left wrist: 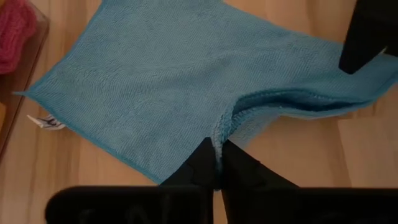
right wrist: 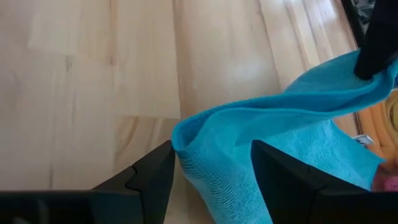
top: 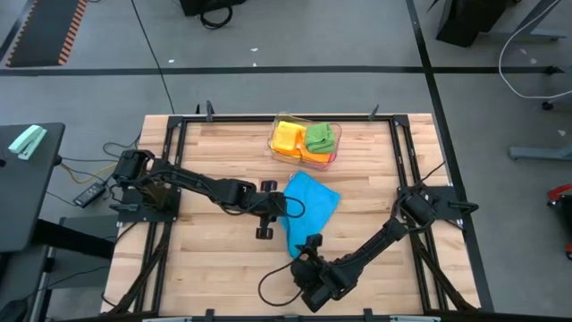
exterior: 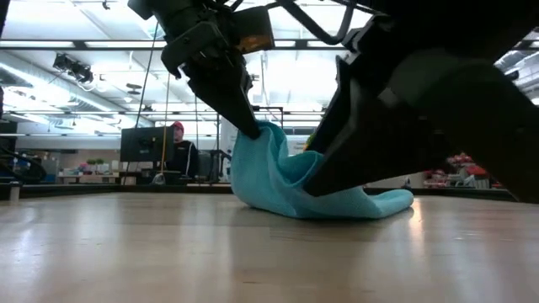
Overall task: Fold microfiber towels
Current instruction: Fold the blue microfiber cloth
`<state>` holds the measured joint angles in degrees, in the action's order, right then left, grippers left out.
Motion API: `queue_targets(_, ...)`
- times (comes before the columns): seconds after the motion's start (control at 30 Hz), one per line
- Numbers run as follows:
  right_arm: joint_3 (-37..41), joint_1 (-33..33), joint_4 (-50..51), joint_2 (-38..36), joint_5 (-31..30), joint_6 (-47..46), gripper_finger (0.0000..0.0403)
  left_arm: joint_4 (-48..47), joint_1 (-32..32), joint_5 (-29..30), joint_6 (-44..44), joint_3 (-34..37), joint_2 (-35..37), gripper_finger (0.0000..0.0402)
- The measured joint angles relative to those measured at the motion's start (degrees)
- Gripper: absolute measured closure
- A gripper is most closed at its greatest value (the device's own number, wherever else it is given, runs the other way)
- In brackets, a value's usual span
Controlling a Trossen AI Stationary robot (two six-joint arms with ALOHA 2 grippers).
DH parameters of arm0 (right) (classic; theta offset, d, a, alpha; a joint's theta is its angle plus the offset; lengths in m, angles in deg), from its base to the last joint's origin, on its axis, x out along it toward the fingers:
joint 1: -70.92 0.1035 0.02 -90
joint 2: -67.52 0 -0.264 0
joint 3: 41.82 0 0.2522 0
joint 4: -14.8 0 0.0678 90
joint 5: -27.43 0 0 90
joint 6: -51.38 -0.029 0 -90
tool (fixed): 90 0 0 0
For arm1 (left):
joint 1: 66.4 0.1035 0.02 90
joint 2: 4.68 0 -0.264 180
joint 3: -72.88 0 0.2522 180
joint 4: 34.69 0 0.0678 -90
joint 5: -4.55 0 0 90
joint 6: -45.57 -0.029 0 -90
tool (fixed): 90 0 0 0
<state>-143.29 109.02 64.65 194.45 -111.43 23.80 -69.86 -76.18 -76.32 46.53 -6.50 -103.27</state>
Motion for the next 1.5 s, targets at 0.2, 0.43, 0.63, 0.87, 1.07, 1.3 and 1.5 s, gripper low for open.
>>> queue_targets(0.2,0.16,-0.52,-1.72,0.0,0.06,0.8,0.0209,0.02,0.02,0.0,-0.07,0.0,-0.02,0.0391)
queue_targets(0.43,5.45,-0.9,-10.58,-0.02,2.09,0.6,0.0274,0.0,0.02,0.0,-0.07,0.0,-0.02,0.0366)
queue_targets(0.63,5.86,-0.32,-10.77,0.0,2.21,0.17,0.0348,-0.03,0.0,-0.07,-0.14,0.0,-0.04,0.0391)
queue_targets(0.87,5.84,1.85,-9.38,-1.59,2.46,-0.31,0.0364,-2.14,-0.33,-0.33,-0.54,0.0,-0.04,0.0362)
queue_targets(1.07,5.79,2.98,-9.3,-4.7,6.8,-0.51,0.0364,-2.54,-2.1,-10.4,-1.33,0.0,-0.04,0.0368)
queue_targets(1.3,5.79,3.33,-9.13,-7.39,14.23,-0.03,0.0364,-2.38,-7.07,-15.17,-1.95,0.0,-0.04,0.0384)
queue_targets(1.5,5.78,3.35,-8.99,-9.54,15.31,-3.03,0.0364,-1.71,-8.37,-15.13,-1.82,0.0,-0.04,0.0366)
